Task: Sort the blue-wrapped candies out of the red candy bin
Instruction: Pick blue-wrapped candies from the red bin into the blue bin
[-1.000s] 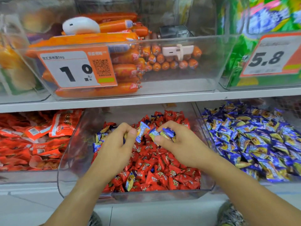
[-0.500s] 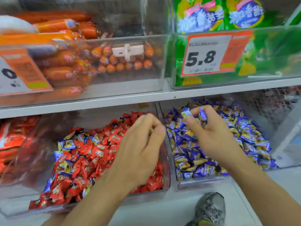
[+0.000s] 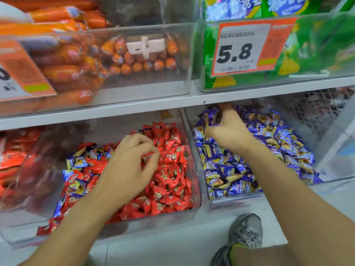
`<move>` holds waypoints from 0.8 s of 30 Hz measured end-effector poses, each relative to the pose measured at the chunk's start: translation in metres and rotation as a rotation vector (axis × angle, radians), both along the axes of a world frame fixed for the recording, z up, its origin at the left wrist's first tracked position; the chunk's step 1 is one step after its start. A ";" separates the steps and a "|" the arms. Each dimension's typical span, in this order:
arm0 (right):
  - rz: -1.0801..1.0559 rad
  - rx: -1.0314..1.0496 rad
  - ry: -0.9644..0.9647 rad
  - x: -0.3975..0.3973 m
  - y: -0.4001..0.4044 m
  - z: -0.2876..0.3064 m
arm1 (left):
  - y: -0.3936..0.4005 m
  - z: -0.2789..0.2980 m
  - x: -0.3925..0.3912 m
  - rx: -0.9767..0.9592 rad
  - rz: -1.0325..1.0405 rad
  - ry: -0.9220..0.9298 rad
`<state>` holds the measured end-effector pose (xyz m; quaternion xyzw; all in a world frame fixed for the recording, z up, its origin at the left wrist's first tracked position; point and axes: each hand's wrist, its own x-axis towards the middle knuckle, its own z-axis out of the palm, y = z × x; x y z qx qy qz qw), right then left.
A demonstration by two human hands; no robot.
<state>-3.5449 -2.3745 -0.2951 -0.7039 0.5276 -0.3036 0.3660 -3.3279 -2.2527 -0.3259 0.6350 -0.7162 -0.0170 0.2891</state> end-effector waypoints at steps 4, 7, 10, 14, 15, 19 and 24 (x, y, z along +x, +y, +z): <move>0.106 -0.133 0.231 0.019 0.011 -0.003 | 0.026 -0.005 0.062 0.270 0.094 -0.089; 0.059 -0.259 0.259 0.034 0.022 -0.001 | 0.035 -0.010 0.092 0.478 0.143 -0.217; 0.037 -0.452 0.216 0.059 0.038 0.001 | 0.039 -0.019 0.106 0.625 0.177 -0.203; 0.428 -0.482 0.269 0.101 0.052 -0.012 | 0.046 -0.023 0.107 0.615 0.139 -0.128; 0.526 -0.454 0.333 0.113 0.054 -0.020 | 0.047 -0.021 0.108 0.585 0.138 -0.127; 0.685 -0.416 0.443 0.164 0.060 -0.035 | 0.050 -0.014 0.116 0.490 0.142 -0.089; 0.716 -0.416 0.556 0.213 0.057 -0.045 | 0.053 -0.006 0.128 0.513 0.198 0.021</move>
